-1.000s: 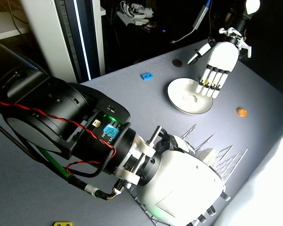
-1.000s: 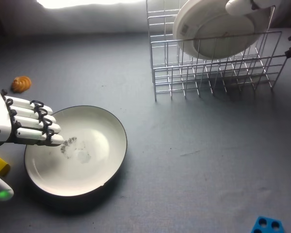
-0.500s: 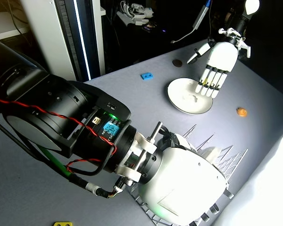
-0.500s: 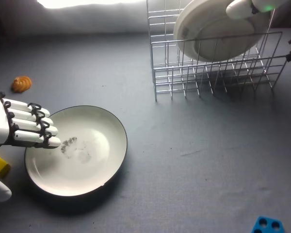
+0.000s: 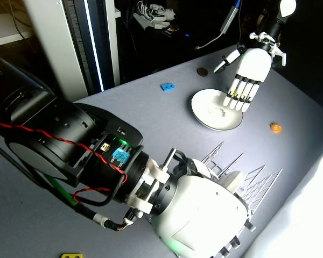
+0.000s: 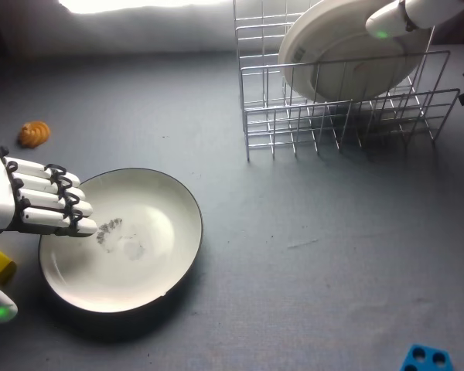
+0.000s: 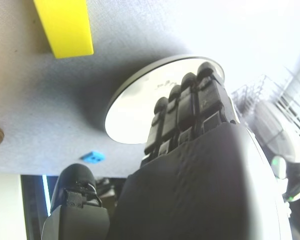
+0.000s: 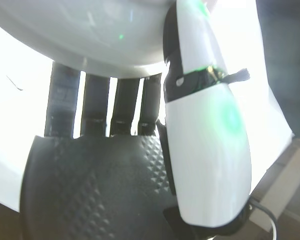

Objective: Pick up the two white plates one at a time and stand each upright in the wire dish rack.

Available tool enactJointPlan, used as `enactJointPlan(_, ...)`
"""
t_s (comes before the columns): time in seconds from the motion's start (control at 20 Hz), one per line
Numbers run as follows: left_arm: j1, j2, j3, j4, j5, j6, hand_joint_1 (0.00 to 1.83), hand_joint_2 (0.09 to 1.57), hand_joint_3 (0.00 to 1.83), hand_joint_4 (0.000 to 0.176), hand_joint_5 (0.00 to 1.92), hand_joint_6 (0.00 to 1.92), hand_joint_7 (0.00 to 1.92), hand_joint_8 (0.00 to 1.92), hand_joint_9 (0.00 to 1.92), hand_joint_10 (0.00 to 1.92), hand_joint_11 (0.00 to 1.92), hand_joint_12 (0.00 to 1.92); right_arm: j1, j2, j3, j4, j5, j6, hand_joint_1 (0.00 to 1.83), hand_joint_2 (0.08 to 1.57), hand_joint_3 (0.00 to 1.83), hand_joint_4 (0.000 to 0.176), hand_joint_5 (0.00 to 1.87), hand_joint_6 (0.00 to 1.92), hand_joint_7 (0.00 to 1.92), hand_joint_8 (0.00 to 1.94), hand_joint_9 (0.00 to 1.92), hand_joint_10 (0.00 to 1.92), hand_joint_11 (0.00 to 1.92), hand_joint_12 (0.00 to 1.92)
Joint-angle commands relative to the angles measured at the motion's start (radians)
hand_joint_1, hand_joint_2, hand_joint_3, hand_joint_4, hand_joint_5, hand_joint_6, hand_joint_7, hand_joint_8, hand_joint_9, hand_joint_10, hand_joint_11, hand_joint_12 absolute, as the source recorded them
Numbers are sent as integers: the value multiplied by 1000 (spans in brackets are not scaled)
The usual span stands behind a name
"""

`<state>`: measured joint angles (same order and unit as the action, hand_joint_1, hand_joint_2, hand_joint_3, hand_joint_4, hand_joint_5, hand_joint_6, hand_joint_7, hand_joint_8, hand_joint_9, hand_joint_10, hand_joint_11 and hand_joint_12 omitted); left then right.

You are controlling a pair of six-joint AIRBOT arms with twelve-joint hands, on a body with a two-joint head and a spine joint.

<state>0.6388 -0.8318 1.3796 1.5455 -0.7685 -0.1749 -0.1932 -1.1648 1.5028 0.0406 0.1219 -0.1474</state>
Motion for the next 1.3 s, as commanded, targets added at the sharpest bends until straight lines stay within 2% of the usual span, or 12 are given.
enactJointPlan(0.0, -11, 5, 7, -48, -19, -3, 0, 1099, 0, 0, 0, 0, 0, 0, 0, 0, 0, 0, 6, 6, 7, 15, 157, 16, 1388, 1062, 0, 0, 1026, 874, 1134, 740, 1001, 996, 887, 1088)
enactJointPlan(0.1, -12, 5, 8, -48, -19, -3, 0, 1091, 0, 0, 0, 0, 0, 0, 0, 0, 0, 0, 4, 6, 7, 15, 161, 15, 1389, 1058, 0, 0, 1027, 862, 1154, 690, 1017, 994, 895, 1094)
enactJointPlan(0.4, -17, 5, 18, -48, -19, -5, 0, 1087, 0, 0, 0, 0, 0, 0, 0, 0, 0, 0, -10, 6, 7, 2, 216, 5, 1379, 1090, 2, 0, 979, 977, 1075, 855, 911, 1091, 779, 1187)
enactJointPlan(0.45, -17, 5, 20, -48, -19, -6, 0, 1100, 1, 0, 0, 0, 0, 0, 0, 0, 0, 0, -10, 6, 7, -12, 223, 5, 1219, 1126, 0, 7, 904, 1095, 1017, 944, 957, 520, 703, 1164)
enactJointPlan(0.5, -17, 5, 21, -48, -19, -7, 0, 1100, 1, 0, 0, 0, 0, 0, 0, 0, 0, 0, -13, 6, 7, -20, 232, 5, 1219, 1126, 0, 7, 904, 1095, 1017, 944, 957, 520, 703, 1164)
enactJointPlan(0.55, -17, 5, 21, -48, -19, -7, 0, 1100, 0, 0, 0, 0, 0, 0, 0, 0, 0, 0, -15, 6, 7, -25, 240, 4, 1169, 1122, 0, 0, 946, 1021, 964, 512, 1005, 318, 684, 1086)
enactJointPlan(0.6, -17, 5, 21, -48, -19, -7, 0, 1094, 0, 0, 0, 0, 0, 0, 0, 0, 0, 0, -18, 6, 7, -30, 255, 4, 1155, 1128, 0, 0, 939, 1030, 1001, 260, 1009, 237, 646, 1068)
enactJointPlan(0.65, -17, 5, 21, -47, -19, -7, 0, 1094, 0, 0, 0, 0, 0, 0, 0, 0, 0, 0, -20, 5, 7, -34, 264, 4, 1155, 1128, 0, 0, 939, 1030, 1001, 260, 1009, 237, 646, 1068)
enactJointPlan(0.7, -18, 5, 21, -47, -19, -7, 0, 1096, 0, 0, 0, 0, 0, 0, 0, 0, 0, 0, -22, 5, 7, -38, 273, 4, 1148, 1066, 0, 0, 822, 532, 1020, 67, 1005, 132, 581, 1055)
enactJointPlan(0.75, -19, 5, 21, -47, -19, -8, 0, 1092, 0, 0, 0, 0, 0, 0, 0, 0, 0, 0, -23, 5, 7, -38, 279, 4, 1160, 1056, 0, 0, 846, 248, 1004, 27, 986, 89, 526, 1061)
enactJointPlan(0.8, -20, 5, 20, -47, -19, -9, 0, 1091, 0, 0, 0, 0, 0, 0, 0, 0, 0, 0, -25, 4, 7, -38, 287, 3, 1161, 1058, 0, 0, 872, 116, 992, 9, 977, 60, 494, 1079)
enactJointPlan(1.25, -17, 5, 17, -47, -18, -9, 0, 1083, 0, 0, 0, 0, 0, 0, 0, 0, 0, 0, -42, 3, 6, -45, 355, -18, 1148, 1025, 0, 0, 803, 1, 877, 0, 872, 0, 341, 1138)
